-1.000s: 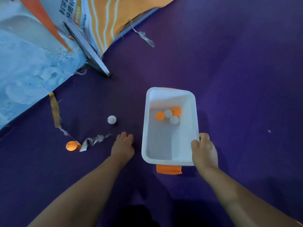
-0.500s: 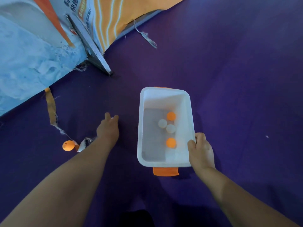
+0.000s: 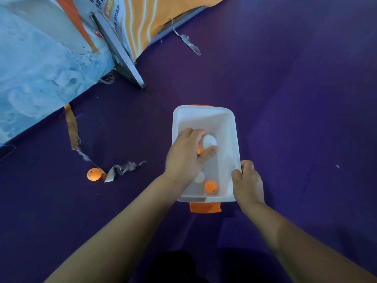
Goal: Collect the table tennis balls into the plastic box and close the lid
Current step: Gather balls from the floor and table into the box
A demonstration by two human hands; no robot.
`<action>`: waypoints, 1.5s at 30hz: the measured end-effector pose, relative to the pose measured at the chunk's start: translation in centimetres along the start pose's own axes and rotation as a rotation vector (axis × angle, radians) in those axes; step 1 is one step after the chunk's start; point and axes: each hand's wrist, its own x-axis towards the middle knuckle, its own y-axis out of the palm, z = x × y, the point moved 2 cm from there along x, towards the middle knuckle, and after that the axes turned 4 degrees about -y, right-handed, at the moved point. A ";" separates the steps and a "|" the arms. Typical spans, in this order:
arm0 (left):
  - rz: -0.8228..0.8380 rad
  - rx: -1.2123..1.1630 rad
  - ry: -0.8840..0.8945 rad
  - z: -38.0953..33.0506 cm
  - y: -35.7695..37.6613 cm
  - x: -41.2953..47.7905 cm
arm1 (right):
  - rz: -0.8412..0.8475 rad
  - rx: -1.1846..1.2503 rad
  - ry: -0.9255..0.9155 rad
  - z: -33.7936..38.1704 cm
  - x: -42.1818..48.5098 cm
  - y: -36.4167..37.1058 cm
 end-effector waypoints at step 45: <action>-0.016 -0.027 -0.392 2.5 -1.7 -3.4 | -0.006 0.040 -0.035 0.1 -1.3 -1.3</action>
